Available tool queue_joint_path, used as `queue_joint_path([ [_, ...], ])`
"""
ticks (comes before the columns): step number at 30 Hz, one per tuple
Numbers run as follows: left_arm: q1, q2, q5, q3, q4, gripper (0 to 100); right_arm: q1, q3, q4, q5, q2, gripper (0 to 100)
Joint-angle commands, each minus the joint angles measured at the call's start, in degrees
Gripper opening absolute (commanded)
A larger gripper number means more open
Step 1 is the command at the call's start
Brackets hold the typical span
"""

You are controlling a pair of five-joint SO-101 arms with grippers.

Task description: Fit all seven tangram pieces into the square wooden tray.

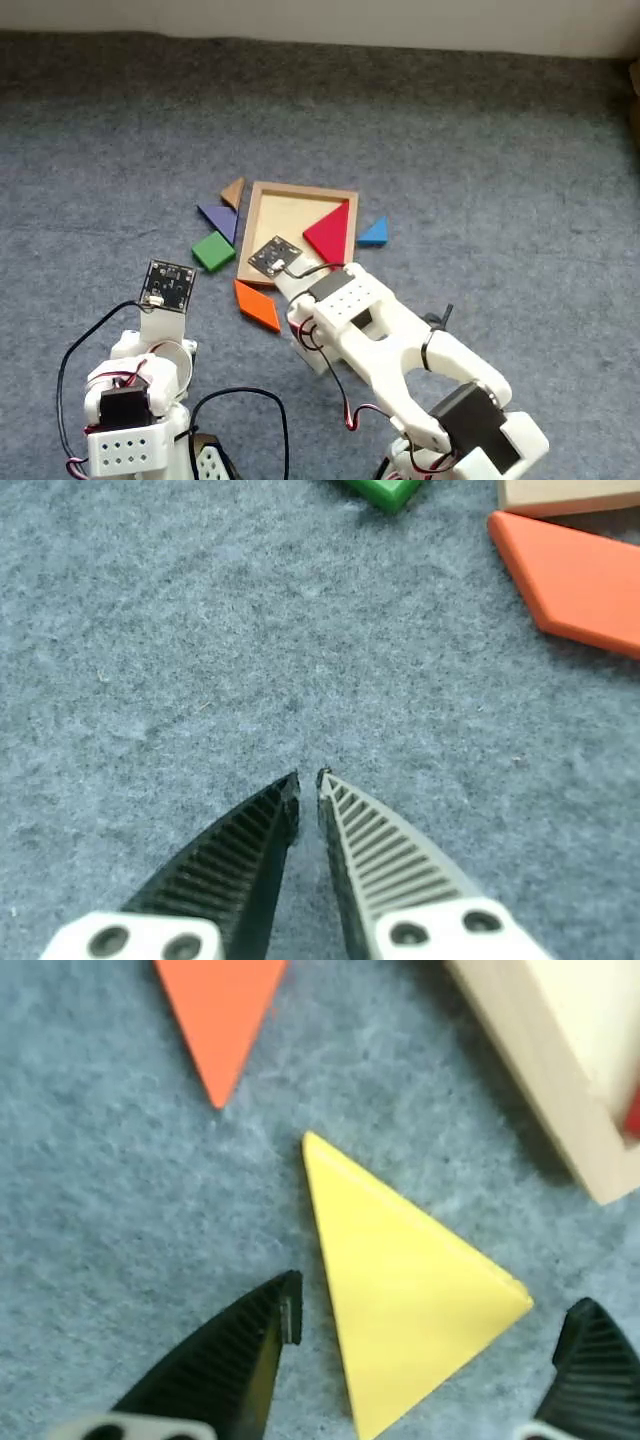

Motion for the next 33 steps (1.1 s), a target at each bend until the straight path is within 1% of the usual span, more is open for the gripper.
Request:
queue_joint_path([
  [1,0.4,-1.54,0.35,1.1,0.35,6,-0.48,-2.51,-1.89,2.73,-0.4,37.8],
  [17,0.4,-1.54,0.35,1.1,0.35,6,-0.04,0.31,-4.0,2.99,1.27,37.8],
  [27,0.4,-1.54,0.35,1.1,0.35,6,1.36,0.4,-1.63,2.81,4.97,37.8],
  [29,0.4,-1.54,0.35,1.1,0.35,6,1.36,0.4,-1.63,2.81,4.7,36.3],
  [33,0.4,-1.54,0.35,1.1,0.35,6,1.36,0.4,-1.54,2.81,4.79,29.2],
])
